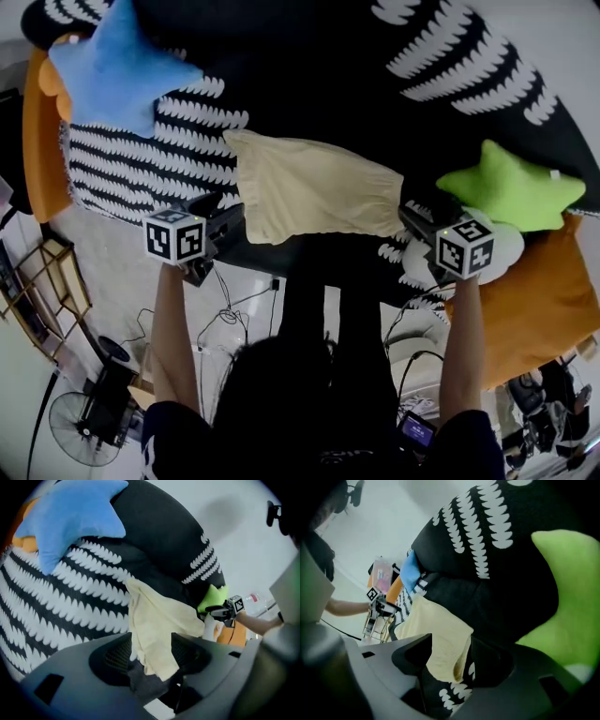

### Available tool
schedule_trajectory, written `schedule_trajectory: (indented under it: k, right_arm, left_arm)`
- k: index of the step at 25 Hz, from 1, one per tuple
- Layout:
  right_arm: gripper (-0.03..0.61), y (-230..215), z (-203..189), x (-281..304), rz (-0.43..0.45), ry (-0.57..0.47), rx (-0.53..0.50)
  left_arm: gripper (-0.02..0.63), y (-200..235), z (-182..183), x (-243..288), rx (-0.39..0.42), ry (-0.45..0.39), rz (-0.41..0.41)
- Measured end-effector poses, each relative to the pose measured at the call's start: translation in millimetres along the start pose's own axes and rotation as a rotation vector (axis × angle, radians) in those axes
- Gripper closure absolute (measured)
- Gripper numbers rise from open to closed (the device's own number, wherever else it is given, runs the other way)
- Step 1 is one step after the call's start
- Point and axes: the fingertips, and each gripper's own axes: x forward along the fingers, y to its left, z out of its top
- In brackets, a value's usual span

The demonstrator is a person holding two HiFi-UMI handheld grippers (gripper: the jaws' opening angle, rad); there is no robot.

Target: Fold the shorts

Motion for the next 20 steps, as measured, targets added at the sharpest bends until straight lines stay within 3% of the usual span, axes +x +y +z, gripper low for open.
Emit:
schedule_trajectory:
  k: [2,5,8,11,12,13,14,15,18,20]
  right_arm:
    - [0.327,4,-21,-4,-0.01,-0.023,0.065]
    - [0.353,-2,-53,-9,-0.045,-0.078,0.189]
    - [0.385,-9,-80,2,-0.099,-0.12,0.33]
    - [0.379,-8,-98,22,-0.124,-0.129,0.443]
    - [0.389,-8,-102,27,-0.123,-0.132,0.467]
    - [0.421,-8,-102,28,-0.124,-0.141,0.481]
    - [0.453,-7,-100,26,-0.128,-0.161,0.48]
    - [0.488,-6,-94,22,-0.134,-0.19,0.468]
    - [0.494,-7,-84,8,-0.142,-0.258,0.453]
    - [0.494,-16,-93,4,-0.159,-0.243,0.477]
  left_arm:
    - [0.356,-23,-33,4,-0.052,0.002,-0.034]
    - [0.357,-52,-68,14,-0.198,-0.066,-0.04]
    - [0.382,-47,-98,31,-0.346,-0.11,0.039]
    - [0.387,-31,-115,53,-0.463,-0.1,0.117]
    - [0.419,-28,-118,59,-0.494,-0.095,0.14]
    - [0.468,-26,-120,63,-0.517,-0.092,0.164]
    - [0.565,-24,-121,64,-0.528,-0.096,0.185]
    - [0.573,-23,-120,62,-0.524,-0.108,0.198]
    - [0.577,-23,-122,45,-0.482,-0.158,0.189]
    - [0.575,-25,-137,38,-0.48,-0.16,0.166]
